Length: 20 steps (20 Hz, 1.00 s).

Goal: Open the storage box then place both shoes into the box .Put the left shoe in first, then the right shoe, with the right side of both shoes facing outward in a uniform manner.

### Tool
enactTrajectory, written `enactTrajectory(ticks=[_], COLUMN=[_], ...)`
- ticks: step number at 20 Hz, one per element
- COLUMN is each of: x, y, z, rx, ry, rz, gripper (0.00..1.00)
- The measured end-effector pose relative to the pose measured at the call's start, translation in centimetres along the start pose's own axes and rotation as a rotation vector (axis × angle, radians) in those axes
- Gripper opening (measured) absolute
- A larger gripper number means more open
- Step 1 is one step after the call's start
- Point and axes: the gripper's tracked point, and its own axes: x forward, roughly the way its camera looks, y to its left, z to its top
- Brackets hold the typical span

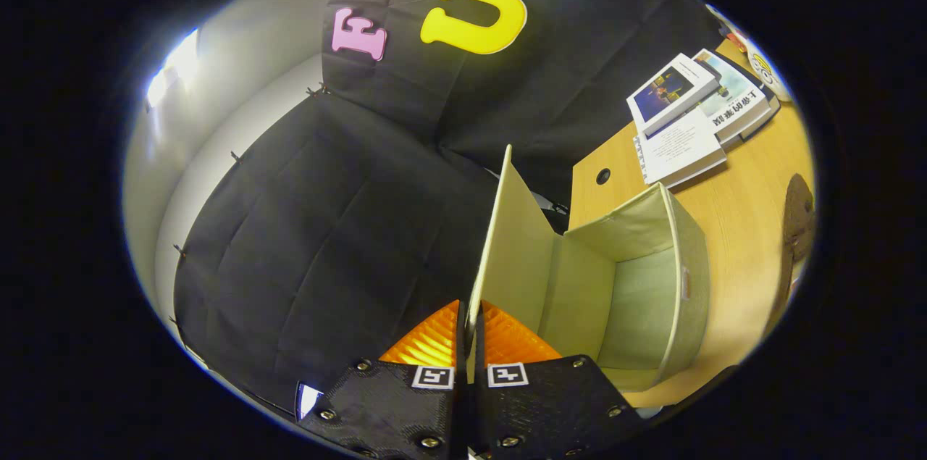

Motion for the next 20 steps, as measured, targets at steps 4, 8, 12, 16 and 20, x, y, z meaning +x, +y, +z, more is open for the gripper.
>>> enactTrajectory(ticks=[4,8,12,16,20], x=[2.5,5.1,7.9,10.7,11.7], y=[2.1,3.8,5.2,6.0,6.0], z=[-1.2,-2.5,-4.3,-6.4,-7.7], rx=[-0.049,-0.099,-0.172,-0.243,-0.291], ry=[0.017,0.03,0.061,0.099,0.137], rz=[-0.039,-0.077,-0.121,-0.13,-0.116], gripper=[0.03,0.03,0.03,0.07,0.12])
